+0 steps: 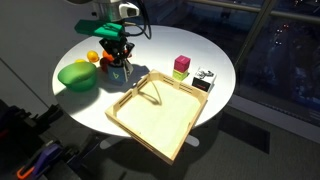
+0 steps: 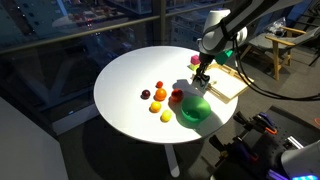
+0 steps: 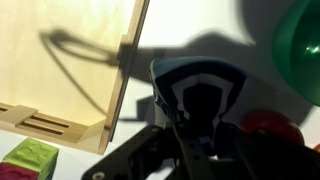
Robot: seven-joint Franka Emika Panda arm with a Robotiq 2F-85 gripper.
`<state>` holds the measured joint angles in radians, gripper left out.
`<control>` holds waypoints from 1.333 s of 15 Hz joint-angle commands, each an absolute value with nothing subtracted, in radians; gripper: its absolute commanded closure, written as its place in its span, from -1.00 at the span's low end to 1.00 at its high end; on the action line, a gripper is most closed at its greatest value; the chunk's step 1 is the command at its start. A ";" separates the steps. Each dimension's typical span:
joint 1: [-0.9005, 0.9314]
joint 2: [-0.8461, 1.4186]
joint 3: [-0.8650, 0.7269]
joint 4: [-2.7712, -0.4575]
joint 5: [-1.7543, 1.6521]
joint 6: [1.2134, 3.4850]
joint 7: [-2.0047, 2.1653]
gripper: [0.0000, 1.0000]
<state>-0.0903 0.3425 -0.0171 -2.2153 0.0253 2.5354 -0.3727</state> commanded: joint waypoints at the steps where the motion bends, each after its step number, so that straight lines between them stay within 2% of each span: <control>1: -0.099 0.394 -0.015 -2.197 0.004 2.539 -0.345 0.89; 15: -0.124 0.510 -0.012 -2.133 0.004 2.500 -0.347 0.89; 16: -0.122 0.510 -0.013 -2.131 0.005 2.494 -0.343 0.05; 18: -0.122 0.510 -0.014 -2.128 0.003 2.495 -0.343 -0.09; 20: -0.123 0.509 -0.013 -2.128 0.003 2.497 -0.345 -0.40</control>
